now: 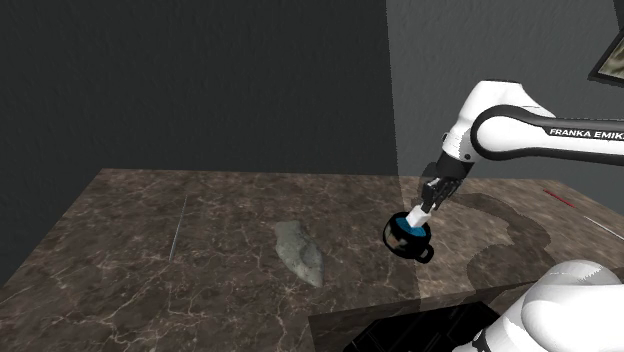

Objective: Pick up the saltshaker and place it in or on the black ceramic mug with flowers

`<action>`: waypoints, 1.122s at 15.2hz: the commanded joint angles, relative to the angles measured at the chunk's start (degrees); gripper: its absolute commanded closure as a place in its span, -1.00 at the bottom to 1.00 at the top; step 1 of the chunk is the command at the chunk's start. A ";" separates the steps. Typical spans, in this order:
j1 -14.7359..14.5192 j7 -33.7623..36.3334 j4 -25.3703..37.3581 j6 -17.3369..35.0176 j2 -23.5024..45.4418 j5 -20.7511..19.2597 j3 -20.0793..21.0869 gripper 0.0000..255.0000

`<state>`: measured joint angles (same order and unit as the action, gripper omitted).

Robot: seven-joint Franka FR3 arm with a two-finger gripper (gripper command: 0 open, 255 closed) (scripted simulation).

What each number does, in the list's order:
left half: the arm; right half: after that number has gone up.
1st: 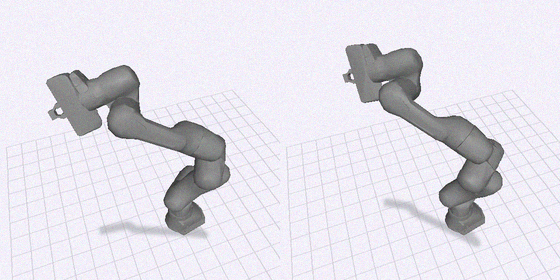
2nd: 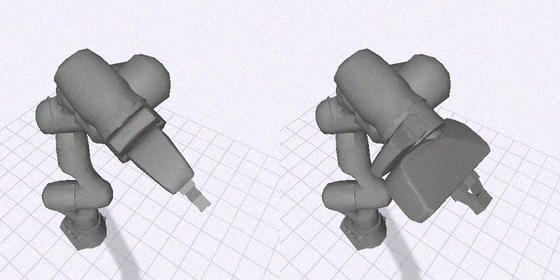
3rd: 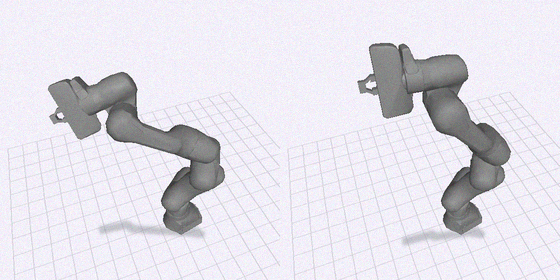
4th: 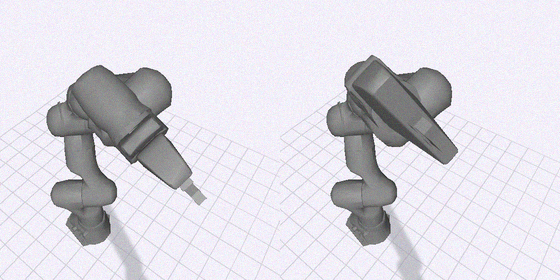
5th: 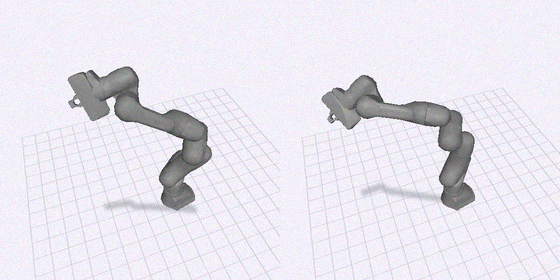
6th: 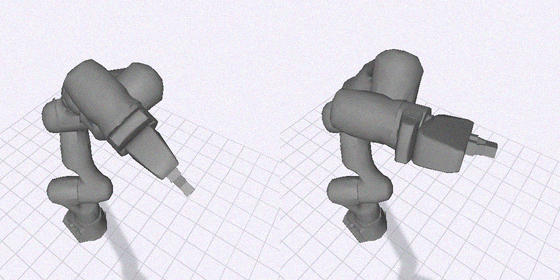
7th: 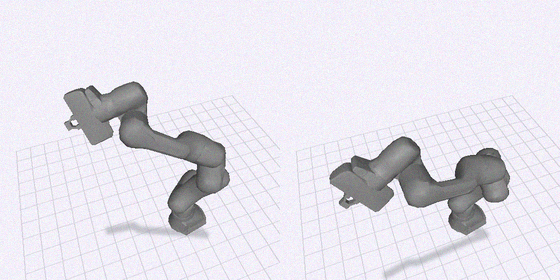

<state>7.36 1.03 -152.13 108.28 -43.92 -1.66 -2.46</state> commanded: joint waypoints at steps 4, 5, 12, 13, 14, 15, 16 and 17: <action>0.00 0.01 -0.08 0.13 0.04 0.00 0.00 1.00; 0.00 0.01 -0.07 0.12 0.04 0.00 0.00 1.00; -0.02 0.00 1.70 -1.91 -0.22 0.05 0.05 -1.00; -0.04 -0.01 3.54 -3.90 -0.38 0.09 0.10 -1.00; -0.07 -0.01 5.43 -5.85 -0.44 0.14 0.14 -1.00; -0.08 -0.02 6.96 -7.36 -0.42 0.17 0.18 -1.00; -0.08 -0.02 6.96 -7.36 -0.42 0.17 0.18 -1.00; -0.08 -0.02 6.95 -7.36 -0.43 0.17 0.18 -1.00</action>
<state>7.32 0.95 -145.57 101.36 -44.35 -1.54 -2.35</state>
